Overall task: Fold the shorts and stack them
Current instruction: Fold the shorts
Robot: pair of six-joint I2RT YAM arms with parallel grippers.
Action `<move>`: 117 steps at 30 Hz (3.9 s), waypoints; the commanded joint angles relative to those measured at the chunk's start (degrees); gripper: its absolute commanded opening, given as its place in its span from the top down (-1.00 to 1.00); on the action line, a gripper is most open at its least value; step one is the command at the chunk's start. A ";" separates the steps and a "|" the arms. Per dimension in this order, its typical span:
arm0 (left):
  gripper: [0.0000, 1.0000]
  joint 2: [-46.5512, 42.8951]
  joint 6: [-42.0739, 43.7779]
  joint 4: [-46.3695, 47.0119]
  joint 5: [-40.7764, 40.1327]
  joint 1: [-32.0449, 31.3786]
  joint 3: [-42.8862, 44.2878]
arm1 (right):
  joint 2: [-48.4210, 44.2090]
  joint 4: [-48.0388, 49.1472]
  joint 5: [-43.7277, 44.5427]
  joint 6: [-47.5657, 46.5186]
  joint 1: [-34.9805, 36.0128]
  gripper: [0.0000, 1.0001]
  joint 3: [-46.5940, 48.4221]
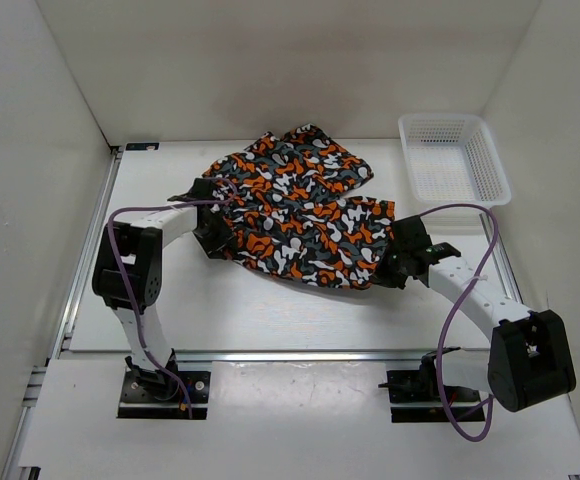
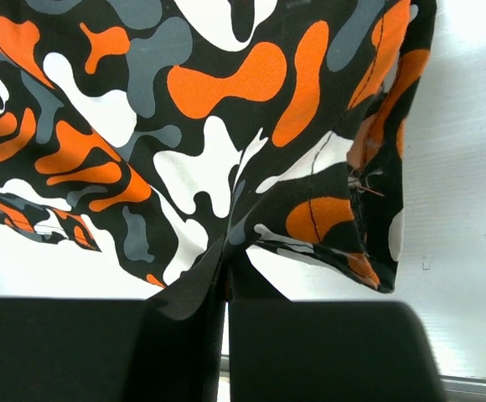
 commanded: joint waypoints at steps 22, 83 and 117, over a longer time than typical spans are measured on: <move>0.79 -18.07 11.26 -13.45 0.84 6.26 11.35 | -1.83 -8.27 6.21 -7.36 -1.99 1.00 12.47; 0.79 11.36 15.49 -15.69 19.11 19.72 48.02 | 46.44 -6.62 13.36 -26.81 -6.21 1.00 77.90; 0.79 -28.53 15.49 -25.35 8.23 26.66 7.78 | 5.81 -15.15 24.51 -7.21 58.46 1.00 13.90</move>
